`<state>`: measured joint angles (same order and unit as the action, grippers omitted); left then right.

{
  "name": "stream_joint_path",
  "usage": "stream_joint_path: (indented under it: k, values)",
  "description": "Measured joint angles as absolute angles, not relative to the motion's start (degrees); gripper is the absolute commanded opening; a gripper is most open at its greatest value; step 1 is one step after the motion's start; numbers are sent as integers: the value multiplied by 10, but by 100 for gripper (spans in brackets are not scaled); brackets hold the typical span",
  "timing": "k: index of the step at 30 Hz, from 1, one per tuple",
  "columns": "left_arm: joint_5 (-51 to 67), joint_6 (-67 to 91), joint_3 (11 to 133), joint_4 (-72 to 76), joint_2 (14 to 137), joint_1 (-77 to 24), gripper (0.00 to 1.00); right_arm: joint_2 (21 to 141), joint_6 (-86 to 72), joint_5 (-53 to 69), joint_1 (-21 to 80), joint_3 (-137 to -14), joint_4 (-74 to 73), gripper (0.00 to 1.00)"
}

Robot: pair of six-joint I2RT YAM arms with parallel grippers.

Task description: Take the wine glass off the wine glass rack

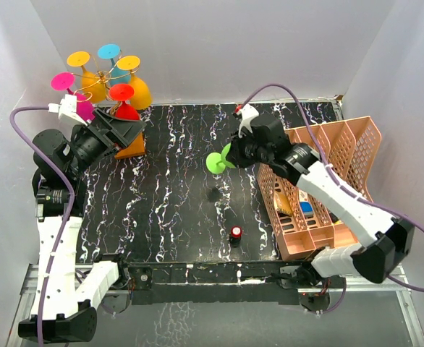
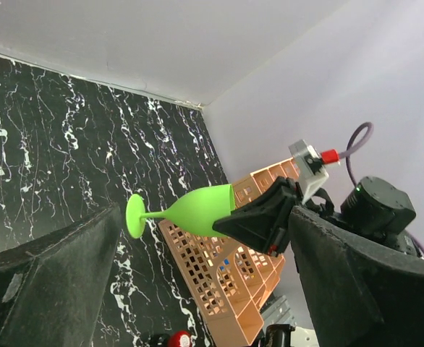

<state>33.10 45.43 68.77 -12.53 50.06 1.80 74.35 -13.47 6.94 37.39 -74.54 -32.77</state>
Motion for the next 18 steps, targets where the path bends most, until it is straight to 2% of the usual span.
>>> stream_joint_path:
  k: [8,18]
  values:
    - [330,455,688,-125,501,18,97,871,-94,6,373,-905,-446,8]
    - [331,451,688,-134,512,18,97,991,-71,-36,373,-995,-536,8]
